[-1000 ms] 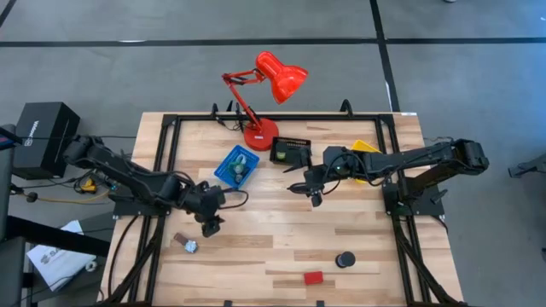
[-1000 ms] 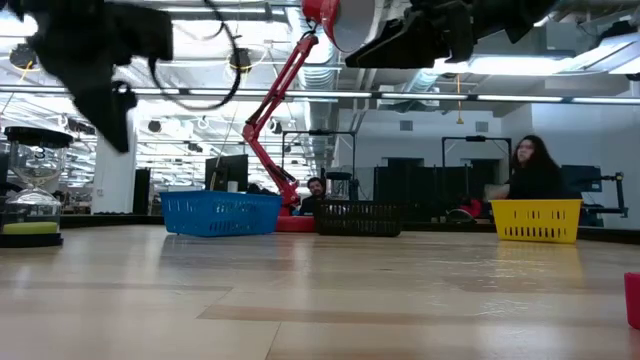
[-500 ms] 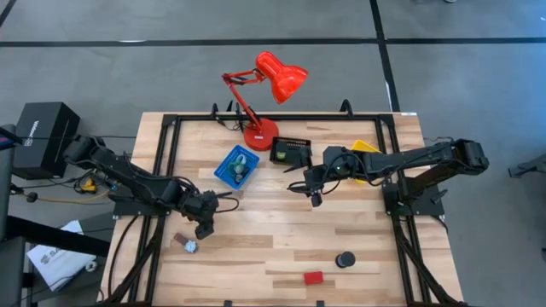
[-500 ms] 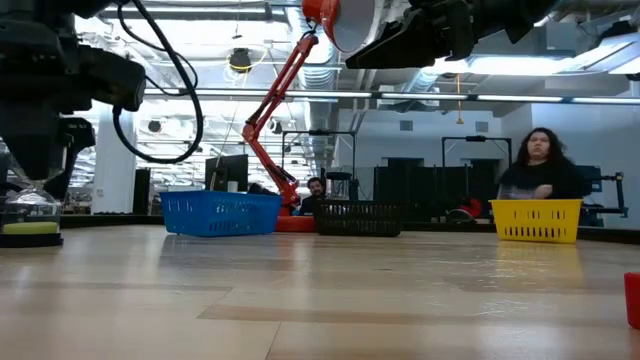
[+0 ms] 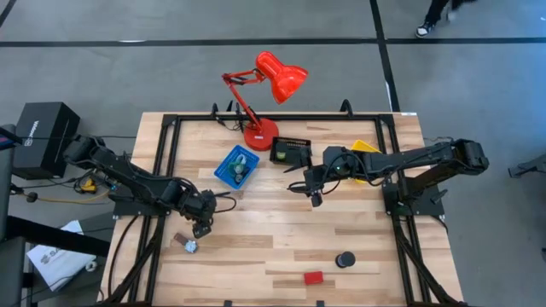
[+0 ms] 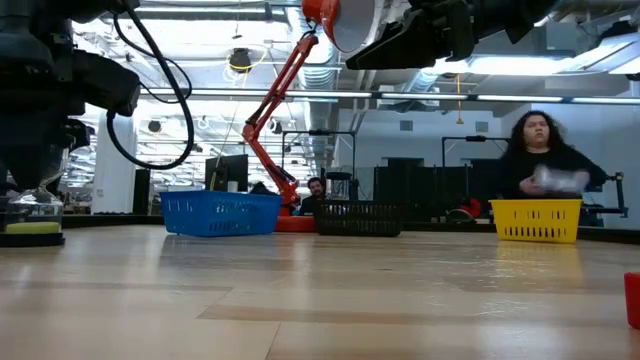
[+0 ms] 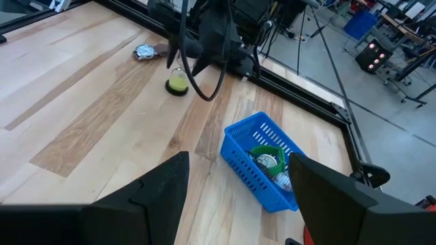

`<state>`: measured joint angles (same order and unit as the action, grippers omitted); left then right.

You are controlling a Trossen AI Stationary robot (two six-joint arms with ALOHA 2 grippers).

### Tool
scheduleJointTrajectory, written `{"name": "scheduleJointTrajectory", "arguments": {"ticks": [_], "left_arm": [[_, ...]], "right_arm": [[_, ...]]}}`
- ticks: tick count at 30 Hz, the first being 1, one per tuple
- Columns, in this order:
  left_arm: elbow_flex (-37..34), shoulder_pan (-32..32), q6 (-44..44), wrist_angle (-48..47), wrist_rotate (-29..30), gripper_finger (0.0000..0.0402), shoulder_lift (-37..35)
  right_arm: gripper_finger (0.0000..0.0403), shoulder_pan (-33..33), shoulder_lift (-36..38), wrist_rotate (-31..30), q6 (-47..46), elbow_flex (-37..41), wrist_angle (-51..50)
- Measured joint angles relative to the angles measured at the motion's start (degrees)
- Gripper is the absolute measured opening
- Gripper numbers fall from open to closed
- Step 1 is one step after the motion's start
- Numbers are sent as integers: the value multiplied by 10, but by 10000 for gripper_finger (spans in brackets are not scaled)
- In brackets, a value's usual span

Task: Pick & Place Office items
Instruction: Put the yellow hourglass into the black bin

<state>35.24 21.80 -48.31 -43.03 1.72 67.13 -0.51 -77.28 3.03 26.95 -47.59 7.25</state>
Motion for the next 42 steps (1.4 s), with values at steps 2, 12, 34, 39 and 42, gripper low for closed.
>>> {"name": "scheduleJointTrajectory", "arguments": {"ticks": [2, 12, 34, 39, 42], "left_arm": [[0, 0, -1, 0, 1, 207, 0], [0, 0, -20, 4, 3, 180, 0], [113, -96, 86, 52, 97, 158, 0], [113, -144, 152, 115, 97, 158, 0], [113, -165, 202, 159, 93, 165, 0]], "right_arm": [[242, 0, 0, 0, 0, 0, 0], [242, 0, 0, 0, 0, 0, -8], [242, 16, 0, 1, -157, 0, -214], [242, 35, 0, 1, -185, 0, -220], [242, 48, 0, 1, -185, 0, -220]]}}
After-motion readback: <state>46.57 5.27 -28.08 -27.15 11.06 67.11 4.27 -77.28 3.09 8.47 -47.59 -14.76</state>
